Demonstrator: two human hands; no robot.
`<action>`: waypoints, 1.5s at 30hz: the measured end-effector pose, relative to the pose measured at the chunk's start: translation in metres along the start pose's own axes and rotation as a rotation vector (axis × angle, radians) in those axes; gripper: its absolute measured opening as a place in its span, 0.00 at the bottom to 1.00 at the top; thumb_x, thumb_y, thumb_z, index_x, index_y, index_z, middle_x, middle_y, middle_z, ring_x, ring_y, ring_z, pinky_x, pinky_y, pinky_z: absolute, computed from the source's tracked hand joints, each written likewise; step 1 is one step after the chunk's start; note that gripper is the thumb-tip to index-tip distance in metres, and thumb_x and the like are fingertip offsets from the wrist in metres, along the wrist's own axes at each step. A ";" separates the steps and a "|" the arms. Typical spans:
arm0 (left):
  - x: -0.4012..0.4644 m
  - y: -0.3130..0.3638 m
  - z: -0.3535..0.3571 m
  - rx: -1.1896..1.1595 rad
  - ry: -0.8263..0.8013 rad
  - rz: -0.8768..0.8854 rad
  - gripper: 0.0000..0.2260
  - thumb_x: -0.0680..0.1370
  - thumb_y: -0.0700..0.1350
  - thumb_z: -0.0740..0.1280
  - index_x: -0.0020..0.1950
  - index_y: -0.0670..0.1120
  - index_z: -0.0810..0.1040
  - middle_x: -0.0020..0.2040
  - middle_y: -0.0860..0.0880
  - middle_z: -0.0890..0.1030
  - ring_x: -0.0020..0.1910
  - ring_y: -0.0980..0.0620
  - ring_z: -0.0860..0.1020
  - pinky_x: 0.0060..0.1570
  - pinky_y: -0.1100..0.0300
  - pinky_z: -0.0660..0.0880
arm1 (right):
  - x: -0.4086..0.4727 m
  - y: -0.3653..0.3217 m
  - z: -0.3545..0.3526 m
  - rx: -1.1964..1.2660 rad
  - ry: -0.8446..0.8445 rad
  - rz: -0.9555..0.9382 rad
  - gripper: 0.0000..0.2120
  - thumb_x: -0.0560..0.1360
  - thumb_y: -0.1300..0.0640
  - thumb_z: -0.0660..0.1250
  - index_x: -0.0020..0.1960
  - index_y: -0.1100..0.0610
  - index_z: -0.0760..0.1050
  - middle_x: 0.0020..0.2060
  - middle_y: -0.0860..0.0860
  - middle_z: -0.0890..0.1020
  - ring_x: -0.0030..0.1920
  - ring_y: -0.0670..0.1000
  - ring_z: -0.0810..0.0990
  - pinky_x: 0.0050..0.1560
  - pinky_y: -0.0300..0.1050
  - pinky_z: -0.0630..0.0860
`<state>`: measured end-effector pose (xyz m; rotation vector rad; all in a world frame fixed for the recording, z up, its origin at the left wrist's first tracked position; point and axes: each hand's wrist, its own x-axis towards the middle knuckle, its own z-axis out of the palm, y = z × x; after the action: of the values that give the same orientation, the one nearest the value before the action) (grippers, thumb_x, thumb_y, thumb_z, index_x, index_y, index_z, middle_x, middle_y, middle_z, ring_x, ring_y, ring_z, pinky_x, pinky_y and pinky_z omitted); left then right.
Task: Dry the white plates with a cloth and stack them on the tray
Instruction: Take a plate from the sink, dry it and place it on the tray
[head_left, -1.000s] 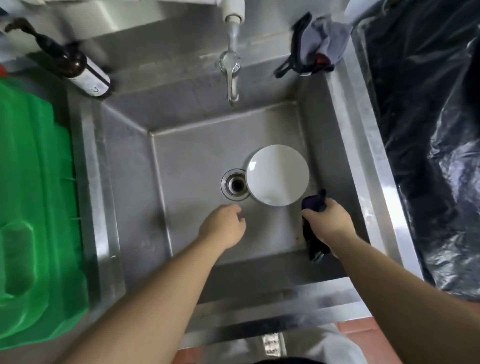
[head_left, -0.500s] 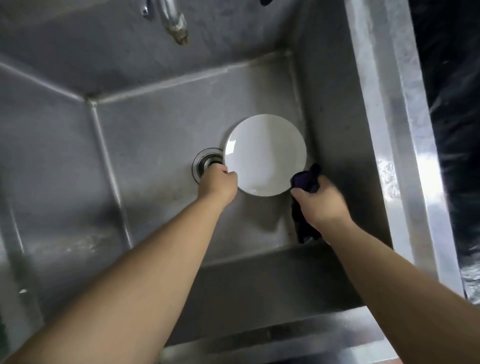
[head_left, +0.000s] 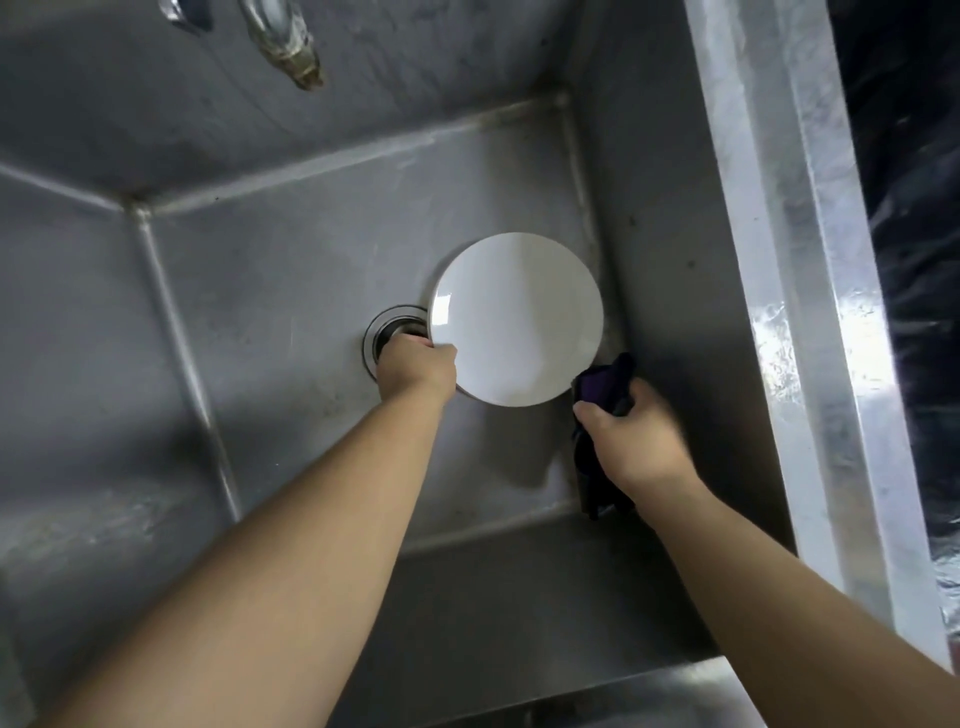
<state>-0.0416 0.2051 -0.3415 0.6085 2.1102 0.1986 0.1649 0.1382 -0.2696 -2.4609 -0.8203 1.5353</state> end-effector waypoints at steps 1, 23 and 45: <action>0.001 -0.002 0.001 -0.018 0.003 -0.014 0.03 0.75 0.40 0.70 0.42 0.48 0.82 0.39 0.46 0.82 0.40 0.43 0.79 0.40 0.59 0.75 | 0.000 0.001 0.000 0.003 0.002 0.002 0.12 0.79 0.50 0.70 0.59 0.52 0.75 0.44 0.49 0.80 0.43 0.49 0.80 0.38 0.45 0.72; -0.062 -0.017 -0.041 -0.605 -0.171 -0.174 0.15 0.78 0.30 0.64 0.62 0.42 0.78 0.59 0.46 0.83 0.54 0.47 0.83 0.37 0.59 0.83 | -0.072 -0.014 -0.021 -0.026 0.057 -0.010 0.17 0.78 0.48 0.71 0.64 0.53 0.75 0.47 0.47 0.81 0.48 0.52 0.80 0.50 0.48 0.76; -0.242 -0.080 -0.253 -0.861 -0.271 -0.044 0.23 0.80 0.32 0.62 0.75 0.46 0.68 0.59 0.40 0.80 0.53 0.38 0.83 0.48 0.44 0.84 | -0.277 -0.082 -0.061 0.037 0.032 -0.293 0.06 0.77 0.50 0.73 0.51 0.50 0.80 0.44 0.49 0.85 0.45 0.51 0.83 0.48 0.50 0.79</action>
<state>-0.1605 0.0385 -0.0468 0.0603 1.5644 0.8861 0.0937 0.0778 0.0105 -2.2132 -1.0788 1.3896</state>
